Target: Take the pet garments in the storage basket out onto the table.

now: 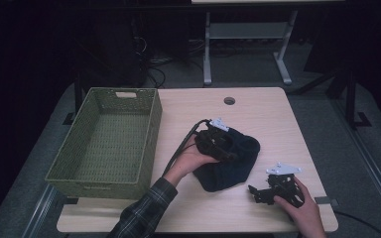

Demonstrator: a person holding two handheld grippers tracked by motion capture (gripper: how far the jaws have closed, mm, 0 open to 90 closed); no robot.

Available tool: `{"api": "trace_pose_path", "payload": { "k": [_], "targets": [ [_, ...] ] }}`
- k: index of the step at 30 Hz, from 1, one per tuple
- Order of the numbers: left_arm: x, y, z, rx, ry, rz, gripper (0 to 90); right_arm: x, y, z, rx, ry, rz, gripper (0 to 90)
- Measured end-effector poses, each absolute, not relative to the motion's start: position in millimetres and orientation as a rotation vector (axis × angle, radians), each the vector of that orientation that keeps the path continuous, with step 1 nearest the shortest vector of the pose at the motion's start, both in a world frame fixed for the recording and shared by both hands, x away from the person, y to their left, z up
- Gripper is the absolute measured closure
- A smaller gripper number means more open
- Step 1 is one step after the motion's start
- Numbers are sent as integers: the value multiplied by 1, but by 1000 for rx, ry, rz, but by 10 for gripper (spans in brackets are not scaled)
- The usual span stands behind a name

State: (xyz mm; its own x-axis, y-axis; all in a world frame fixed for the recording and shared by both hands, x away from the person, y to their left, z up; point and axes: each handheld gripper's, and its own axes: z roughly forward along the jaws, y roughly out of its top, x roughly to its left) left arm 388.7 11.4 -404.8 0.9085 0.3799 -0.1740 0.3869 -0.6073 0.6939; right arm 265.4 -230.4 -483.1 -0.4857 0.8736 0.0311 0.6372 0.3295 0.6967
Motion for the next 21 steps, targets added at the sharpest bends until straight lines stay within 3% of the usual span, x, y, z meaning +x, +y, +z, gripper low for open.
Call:
{"api": "trace_pose_path", "payload": {
  "k": [21],
  "targets": [
    [368,49,-401,2277,586,88,158,265,-231,-483,1339,2251,936,0]
  ]
}}
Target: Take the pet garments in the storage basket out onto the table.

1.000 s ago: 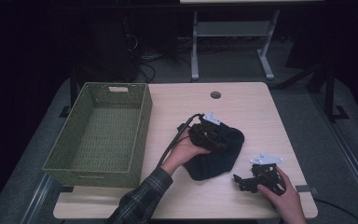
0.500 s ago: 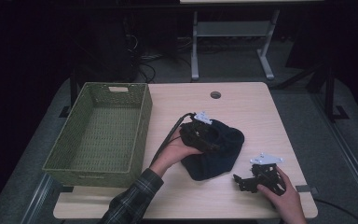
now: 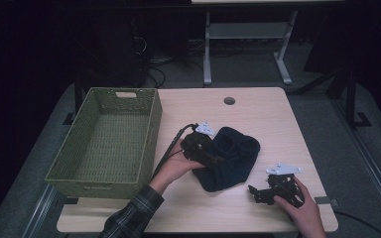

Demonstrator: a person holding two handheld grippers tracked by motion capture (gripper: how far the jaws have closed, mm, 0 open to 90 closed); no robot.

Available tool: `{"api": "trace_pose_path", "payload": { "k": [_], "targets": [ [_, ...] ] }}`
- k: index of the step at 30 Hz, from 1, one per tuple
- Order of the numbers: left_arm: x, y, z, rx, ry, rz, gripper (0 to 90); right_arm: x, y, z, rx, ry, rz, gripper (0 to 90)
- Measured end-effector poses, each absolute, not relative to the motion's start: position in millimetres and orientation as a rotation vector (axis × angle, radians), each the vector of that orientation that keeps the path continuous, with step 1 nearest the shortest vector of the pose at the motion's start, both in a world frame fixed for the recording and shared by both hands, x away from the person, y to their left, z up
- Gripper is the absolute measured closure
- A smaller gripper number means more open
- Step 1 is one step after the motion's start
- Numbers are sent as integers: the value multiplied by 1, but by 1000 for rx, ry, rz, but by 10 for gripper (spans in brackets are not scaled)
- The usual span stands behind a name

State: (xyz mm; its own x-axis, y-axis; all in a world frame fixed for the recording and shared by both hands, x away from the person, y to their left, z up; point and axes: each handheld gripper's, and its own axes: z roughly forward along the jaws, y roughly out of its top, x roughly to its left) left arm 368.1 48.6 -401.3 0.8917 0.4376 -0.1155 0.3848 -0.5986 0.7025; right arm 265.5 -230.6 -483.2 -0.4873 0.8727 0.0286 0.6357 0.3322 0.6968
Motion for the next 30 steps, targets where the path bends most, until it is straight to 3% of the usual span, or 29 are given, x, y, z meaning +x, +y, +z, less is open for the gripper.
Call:
{"api": "trace_pose_path", "payload": {
  "k": [16,30],
  "targets": [
    [349,79,-405,2258,625,128,157,265,-231,-483,1338,2252,935,0],
    [320,99,-431,2266,691,165,151,265,-231,-483,1339,2252,936,0]
  ]
}}
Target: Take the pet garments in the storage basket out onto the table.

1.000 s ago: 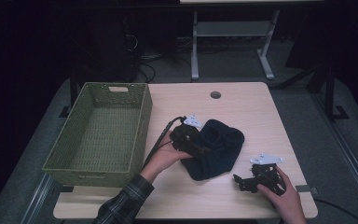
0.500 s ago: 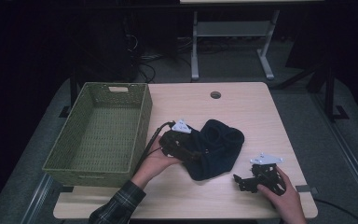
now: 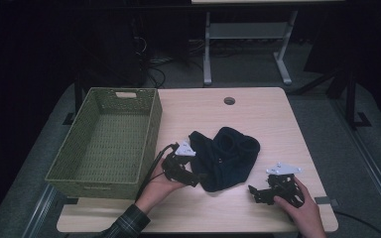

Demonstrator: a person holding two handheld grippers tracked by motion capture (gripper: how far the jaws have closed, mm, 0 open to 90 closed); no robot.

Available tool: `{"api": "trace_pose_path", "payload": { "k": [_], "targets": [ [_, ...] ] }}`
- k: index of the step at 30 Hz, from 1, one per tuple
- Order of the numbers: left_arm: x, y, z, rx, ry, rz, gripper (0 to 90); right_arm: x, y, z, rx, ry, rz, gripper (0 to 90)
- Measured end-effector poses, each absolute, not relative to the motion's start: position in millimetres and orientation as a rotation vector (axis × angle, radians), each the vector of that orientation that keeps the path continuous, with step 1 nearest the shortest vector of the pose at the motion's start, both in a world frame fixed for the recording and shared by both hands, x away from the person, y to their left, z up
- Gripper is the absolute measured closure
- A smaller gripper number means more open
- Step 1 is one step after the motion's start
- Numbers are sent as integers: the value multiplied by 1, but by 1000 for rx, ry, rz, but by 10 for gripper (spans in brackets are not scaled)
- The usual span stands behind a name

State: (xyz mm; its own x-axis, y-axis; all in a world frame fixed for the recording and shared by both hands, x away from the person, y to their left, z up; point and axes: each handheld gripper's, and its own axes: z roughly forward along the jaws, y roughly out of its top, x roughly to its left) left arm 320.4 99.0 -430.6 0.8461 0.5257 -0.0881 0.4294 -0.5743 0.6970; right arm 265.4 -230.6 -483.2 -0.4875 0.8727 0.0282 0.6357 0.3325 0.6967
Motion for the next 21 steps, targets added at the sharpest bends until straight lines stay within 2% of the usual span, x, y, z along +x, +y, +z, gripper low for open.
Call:
{"api": "trace_pose_path", "payload": {
  "k": [12,21],
  "targets": [
    [310,109,-454,2310,752,155,148,265,-231,-483,1338,2252,935,0],
    [305,107,-466,2344,788,224,130,265,-231,-483,1338,2252,935,0]
  ]
}}
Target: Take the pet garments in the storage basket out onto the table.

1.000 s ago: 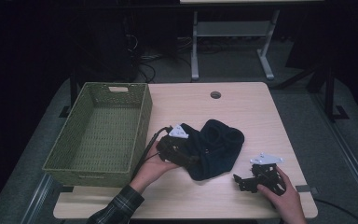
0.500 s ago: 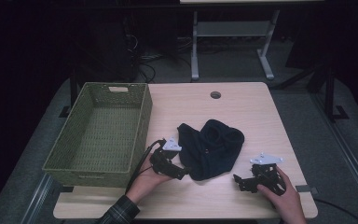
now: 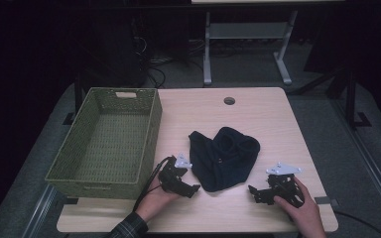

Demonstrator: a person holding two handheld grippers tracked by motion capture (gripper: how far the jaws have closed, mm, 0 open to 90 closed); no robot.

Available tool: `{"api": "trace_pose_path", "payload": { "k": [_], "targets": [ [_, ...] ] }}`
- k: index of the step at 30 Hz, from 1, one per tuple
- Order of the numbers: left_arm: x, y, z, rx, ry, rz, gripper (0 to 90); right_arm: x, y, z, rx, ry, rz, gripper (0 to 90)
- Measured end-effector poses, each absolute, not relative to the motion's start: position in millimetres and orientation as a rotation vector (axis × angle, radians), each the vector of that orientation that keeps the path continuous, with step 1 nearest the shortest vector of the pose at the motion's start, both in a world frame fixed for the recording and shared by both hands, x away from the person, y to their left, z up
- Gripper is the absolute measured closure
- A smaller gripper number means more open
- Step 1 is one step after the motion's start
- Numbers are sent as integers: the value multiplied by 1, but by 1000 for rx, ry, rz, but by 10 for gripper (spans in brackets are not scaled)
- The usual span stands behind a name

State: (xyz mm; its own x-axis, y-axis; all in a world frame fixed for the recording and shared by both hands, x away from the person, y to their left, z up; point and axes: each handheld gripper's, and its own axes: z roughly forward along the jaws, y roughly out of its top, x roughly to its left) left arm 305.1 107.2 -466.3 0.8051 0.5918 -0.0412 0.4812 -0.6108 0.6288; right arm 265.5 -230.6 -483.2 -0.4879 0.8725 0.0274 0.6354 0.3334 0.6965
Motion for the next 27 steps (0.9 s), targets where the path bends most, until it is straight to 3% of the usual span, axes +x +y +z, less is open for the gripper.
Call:
{"api": "trace_pose_path", "payload": {
  "k": [13,27],
  "targets": [
    [299,112,-478,2246,744,317,127,265,-231,-483,1338,2252,935,0],
    [298,112,-478,2239,759,321,128,265,-231,-483,1338,2252,935,0]
  ]
}}
